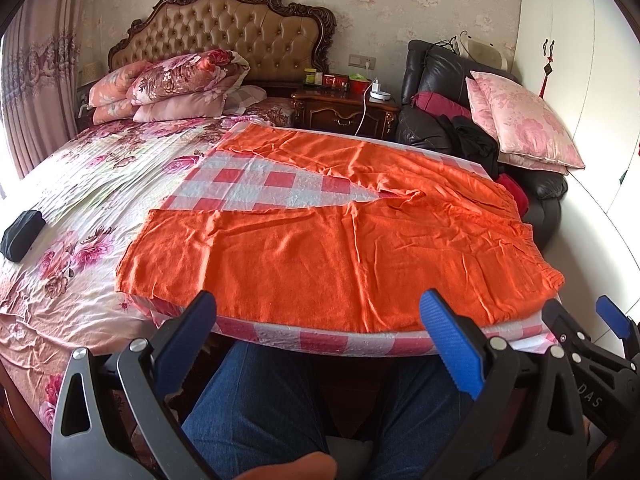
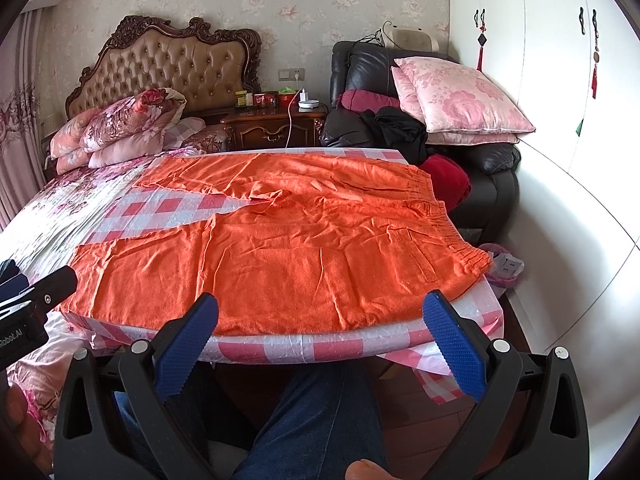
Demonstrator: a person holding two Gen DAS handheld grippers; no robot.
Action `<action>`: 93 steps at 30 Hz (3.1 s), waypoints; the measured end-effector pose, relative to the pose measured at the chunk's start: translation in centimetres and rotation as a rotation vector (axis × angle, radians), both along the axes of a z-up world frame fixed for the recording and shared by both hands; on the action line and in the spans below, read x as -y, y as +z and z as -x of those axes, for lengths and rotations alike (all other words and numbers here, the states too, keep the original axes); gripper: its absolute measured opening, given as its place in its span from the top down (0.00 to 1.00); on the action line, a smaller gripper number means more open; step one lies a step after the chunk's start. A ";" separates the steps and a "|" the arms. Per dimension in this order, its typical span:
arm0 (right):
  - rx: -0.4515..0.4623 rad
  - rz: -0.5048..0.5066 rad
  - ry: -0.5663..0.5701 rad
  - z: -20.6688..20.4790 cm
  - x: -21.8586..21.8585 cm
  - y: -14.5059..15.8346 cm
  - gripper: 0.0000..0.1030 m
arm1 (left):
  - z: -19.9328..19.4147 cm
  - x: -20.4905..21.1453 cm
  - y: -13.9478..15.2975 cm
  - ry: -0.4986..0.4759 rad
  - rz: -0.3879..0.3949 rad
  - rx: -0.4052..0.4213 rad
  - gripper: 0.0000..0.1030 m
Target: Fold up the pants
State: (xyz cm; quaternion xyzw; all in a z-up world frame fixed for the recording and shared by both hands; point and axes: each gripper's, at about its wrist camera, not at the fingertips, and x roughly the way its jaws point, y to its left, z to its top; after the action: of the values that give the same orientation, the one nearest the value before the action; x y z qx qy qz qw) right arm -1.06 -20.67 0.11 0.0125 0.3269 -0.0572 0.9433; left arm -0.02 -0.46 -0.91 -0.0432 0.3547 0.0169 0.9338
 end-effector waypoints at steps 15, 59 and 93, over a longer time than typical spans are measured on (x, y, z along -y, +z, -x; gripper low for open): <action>-0.044 -0.166 0.064 -5.0 4.0 -0.2 0.04 | -7.0 -4.2 0.3 -0.066 0.078 0.035 0.01; -0.519 0.066 0.330 -52.5 21.1 -9.9 0.91 | -31.6 -22.7 -3.8 0.003 0.284 -0.227 0.10; -0.201 -0.169 0.379 -19.6 12.3 0.9 0.91 | -52.2 -31.0 -9.9 0.201 0.909 -0.281 0.99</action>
State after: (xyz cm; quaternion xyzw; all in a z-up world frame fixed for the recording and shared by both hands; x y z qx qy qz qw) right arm 18.51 -32.97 0.97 0.0239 0.4195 0.1475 0.8954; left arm 52.19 30.55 -10.76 -0.4780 0.4429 -0.0439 0.7573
